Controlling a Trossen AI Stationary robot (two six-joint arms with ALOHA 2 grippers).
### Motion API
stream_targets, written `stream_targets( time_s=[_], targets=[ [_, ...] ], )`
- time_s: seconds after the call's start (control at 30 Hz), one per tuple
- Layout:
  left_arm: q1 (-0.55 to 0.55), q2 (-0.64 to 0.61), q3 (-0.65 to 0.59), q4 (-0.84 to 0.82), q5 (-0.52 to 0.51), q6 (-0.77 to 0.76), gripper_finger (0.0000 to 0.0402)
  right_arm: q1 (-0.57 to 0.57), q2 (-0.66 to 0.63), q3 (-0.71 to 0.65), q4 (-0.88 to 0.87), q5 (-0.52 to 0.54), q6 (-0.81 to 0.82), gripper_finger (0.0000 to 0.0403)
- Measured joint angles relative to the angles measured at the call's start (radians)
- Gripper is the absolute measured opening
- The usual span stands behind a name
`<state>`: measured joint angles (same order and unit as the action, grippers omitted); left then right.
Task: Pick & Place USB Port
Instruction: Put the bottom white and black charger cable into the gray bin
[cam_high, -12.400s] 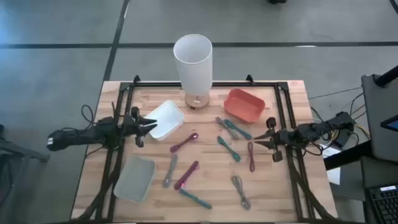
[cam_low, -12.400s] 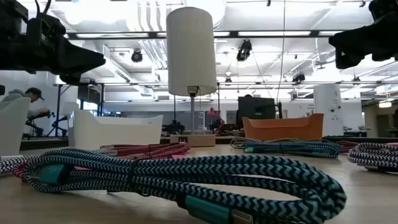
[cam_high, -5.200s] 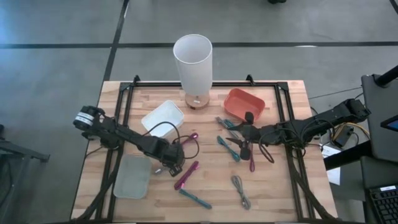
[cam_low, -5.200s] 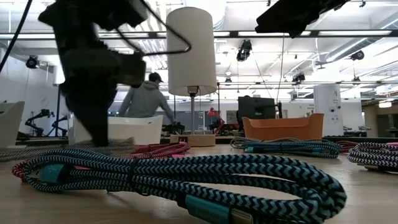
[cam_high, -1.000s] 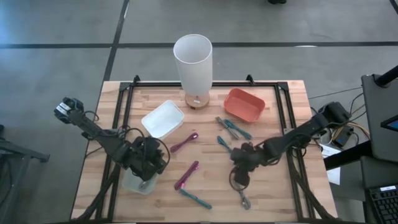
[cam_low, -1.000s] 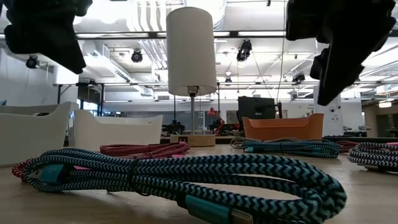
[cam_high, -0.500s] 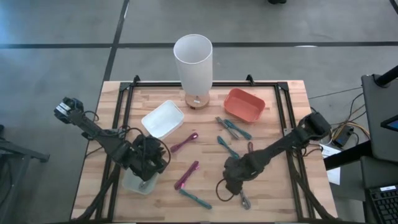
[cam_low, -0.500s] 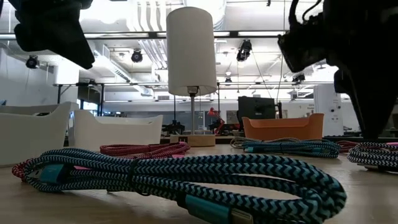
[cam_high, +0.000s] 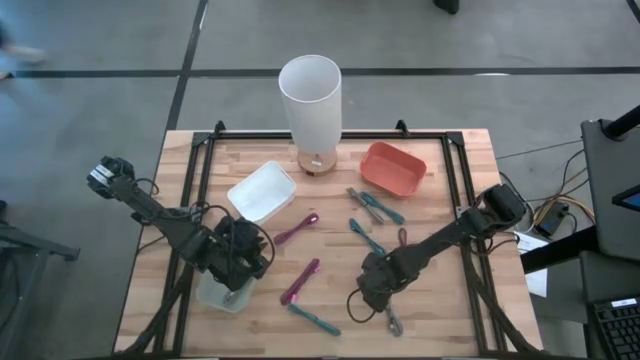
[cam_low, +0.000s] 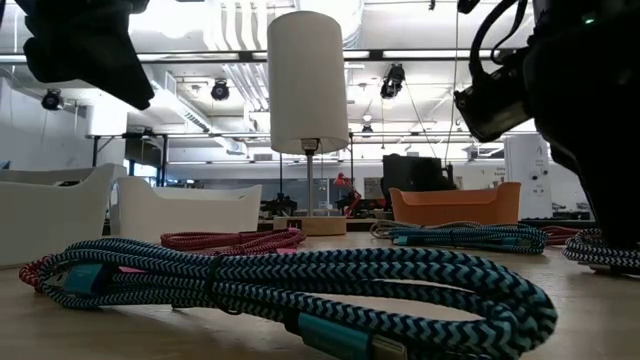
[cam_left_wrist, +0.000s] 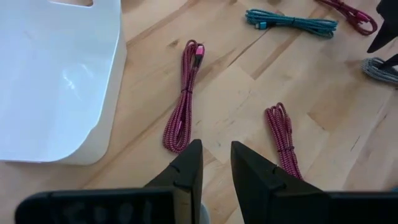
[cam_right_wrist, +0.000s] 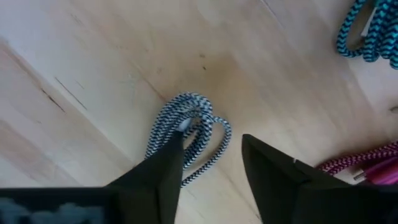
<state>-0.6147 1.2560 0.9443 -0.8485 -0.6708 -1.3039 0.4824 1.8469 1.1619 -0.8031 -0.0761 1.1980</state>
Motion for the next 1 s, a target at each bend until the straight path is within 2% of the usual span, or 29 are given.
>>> stream_targets(
  time_s=[0.33,0.53,0.67,1.0],
  targets=[
    [0.000,0.000,0.000,0.004,0.000,0.000,0.0076,-0.003,-0.004,-0.004,0.014,-0.005,-0.059,0.0017],
    [0.000,0.000,0.000,0.010,-0.001,0.000,0.0076,-0.003,-0.044,0.039,0.033,0.007,-0.121,0.0010],
    [0.000,0.000,0.000,0.026,-0.022,0.022,0.0076,-0.002,-0.097,0.089,0.035,0.116,-0.178,0.0010],
    [0.000,0.000,0.000,0.149,-0.070,0.225,0.0076,-0.019,-0.266,0.139,0.041,0.517,-0.385,0.0009]
  ],
)
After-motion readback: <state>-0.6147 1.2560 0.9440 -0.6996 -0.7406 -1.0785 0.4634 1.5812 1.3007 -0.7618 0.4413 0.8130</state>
